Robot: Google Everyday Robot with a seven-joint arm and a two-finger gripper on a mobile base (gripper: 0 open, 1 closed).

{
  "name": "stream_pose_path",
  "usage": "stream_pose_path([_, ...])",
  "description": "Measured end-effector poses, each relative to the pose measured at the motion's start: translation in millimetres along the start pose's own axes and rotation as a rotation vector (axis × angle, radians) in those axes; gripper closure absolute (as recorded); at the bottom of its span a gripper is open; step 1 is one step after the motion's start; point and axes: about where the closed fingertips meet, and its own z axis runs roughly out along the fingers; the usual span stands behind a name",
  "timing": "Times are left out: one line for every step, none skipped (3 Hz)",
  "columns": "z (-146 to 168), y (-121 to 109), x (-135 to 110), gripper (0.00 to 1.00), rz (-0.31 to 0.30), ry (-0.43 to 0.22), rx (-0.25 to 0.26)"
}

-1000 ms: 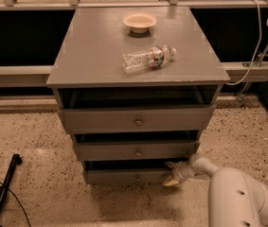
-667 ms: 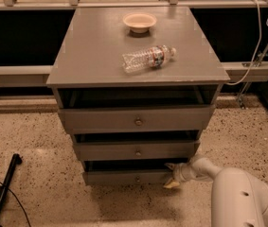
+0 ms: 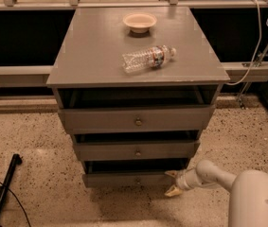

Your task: Open bottom drawer

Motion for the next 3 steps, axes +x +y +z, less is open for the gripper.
stream_pose_path([-4.4,22.2,-8.2,0.42,0.016,-0.027,-0.037])
stream_pose_path([-7.4,30.1,-17.6,0.39,0.0,-0.051,-0.049])
stream_pose_path([-7.4,30.1,-17.6,0.16,0.0,-0.051,-0.049])
